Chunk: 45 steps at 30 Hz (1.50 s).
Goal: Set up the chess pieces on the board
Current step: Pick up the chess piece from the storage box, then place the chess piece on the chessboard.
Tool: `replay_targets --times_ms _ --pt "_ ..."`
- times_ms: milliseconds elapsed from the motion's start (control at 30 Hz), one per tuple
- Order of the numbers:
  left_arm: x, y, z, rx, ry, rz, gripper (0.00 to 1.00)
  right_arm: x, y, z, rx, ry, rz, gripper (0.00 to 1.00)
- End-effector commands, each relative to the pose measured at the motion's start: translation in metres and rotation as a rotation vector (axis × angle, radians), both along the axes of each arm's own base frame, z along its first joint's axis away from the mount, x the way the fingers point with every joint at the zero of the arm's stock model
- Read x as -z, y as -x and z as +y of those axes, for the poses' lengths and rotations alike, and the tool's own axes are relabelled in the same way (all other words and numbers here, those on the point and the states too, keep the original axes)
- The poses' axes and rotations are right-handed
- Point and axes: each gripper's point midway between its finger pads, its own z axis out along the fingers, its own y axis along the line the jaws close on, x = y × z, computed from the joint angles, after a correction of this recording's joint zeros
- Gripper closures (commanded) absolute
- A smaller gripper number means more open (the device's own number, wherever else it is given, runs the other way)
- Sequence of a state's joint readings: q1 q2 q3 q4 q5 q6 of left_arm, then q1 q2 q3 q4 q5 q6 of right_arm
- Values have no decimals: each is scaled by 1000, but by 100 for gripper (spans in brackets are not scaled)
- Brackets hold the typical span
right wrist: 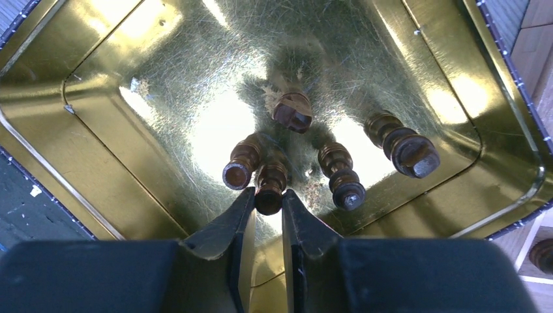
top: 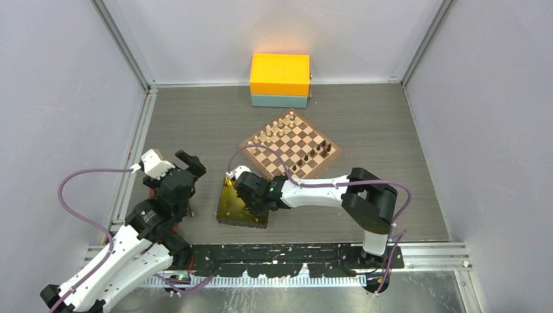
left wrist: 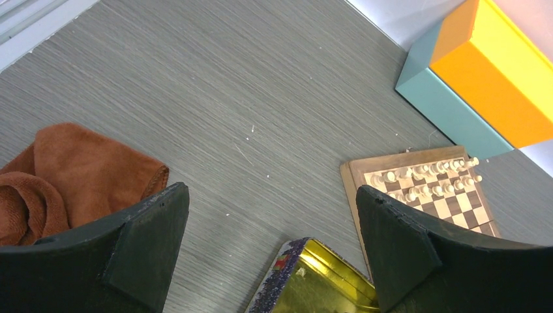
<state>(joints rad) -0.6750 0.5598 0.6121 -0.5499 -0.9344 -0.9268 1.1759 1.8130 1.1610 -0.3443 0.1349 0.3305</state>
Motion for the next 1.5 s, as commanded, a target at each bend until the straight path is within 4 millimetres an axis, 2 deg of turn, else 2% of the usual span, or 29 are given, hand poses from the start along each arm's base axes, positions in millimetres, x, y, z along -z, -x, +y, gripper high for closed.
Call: replay_targets --times_ms 0,500,667,800,1000,1200,1333,1467 --pt "-9 -4 3 -32 6 -44 0 -35 -13 7 7 -75 -77 99" --pt "-11 -5 2 -31 9 -44 0 -53 -13 5 9 -103 -95 99" --pt "-12 -6 1 -31 8 -43 0 -68 -12 2 23 -123 -105 99" --pt "-12 -6 1 -29 9 -42 0 -88 -12 -5 56 -145 -128 99" --pt "-11 -6 -2 -16 18 -41 0 -120 -23 -25 140 -145 -198 99" --pt "-11 -5 -4 -6 27 -40 0 -144 -45 -59 283 -121 -279 99" --pt "-10 -6 -5 2 31 -38 0 -149 -69 -90 402 -120 -294 99" --pt "-9 -6 -6 4 34 -39 0 -140 -97 -123 513 -84 -290 99"
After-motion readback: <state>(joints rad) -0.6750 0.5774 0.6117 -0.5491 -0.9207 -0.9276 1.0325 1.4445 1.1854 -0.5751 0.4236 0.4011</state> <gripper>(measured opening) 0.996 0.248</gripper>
